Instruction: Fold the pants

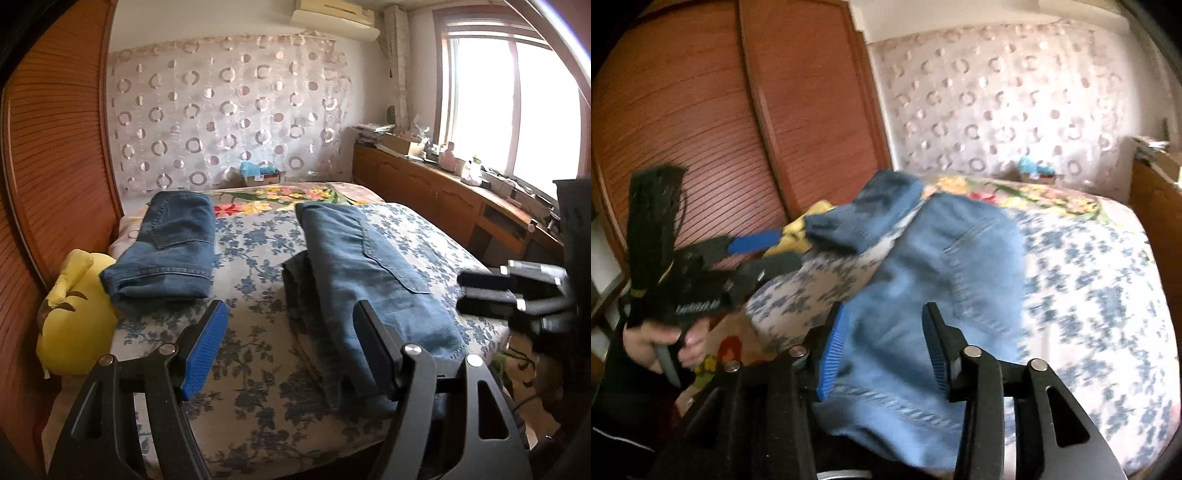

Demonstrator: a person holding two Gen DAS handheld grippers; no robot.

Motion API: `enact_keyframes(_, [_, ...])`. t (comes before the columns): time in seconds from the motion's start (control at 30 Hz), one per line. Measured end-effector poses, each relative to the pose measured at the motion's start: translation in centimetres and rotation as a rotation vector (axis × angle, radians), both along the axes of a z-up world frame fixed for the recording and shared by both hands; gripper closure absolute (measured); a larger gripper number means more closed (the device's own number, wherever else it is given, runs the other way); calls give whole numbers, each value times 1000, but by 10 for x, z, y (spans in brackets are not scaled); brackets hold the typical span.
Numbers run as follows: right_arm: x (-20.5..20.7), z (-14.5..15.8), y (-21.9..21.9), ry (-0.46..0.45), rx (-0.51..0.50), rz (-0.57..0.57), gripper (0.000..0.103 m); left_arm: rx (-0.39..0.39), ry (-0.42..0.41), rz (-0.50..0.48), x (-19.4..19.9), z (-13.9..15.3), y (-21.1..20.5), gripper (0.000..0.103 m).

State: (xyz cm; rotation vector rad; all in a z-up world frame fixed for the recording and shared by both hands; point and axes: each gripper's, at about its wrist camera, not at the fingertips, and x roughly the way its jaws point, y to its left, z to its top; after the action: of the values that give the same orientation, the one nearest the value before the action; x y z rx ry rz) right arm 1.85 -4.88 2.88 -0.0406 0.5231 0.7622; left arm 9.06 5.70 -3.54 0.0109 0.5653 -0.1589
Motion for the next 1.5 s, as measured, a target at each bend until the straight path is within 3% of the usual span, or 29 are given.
enact_keyframes(0.17, [20, -16, -9, -54, -44, -85, 52, -17, 52, -33, 4, -19, -17, 32])
enact_keyframes(0.4, [46, -58, -7, 36, -84, -156, 51, 6, 121, -107, 5, -47, -48, 32])
enact_keyframes(0.7, [76, -43, 2, 29, -39, -127, 51, 11, 203, -106, -3, -85, -50, 32])
enact_keyframes(0.9, [130, -38, 22, 24, -83, -139, 50, -12, 203, -109, -5, -88, -48, 32])
enact_keyframes(1.13, [184, -71, 46, 195, -145, -81, 48, -31, 207, -109, -8, -90, -44, 32])
enact_keyframes(1.3, [196, -78, 46, 223, -119, -80, 38, -42, 202, -105, -13, -86, -44, 32])
enact_keyframes(1.5, [181, -69, 37, 185, -118, -98, 37, -49, 159, -113, -12, -64, -38, 32])
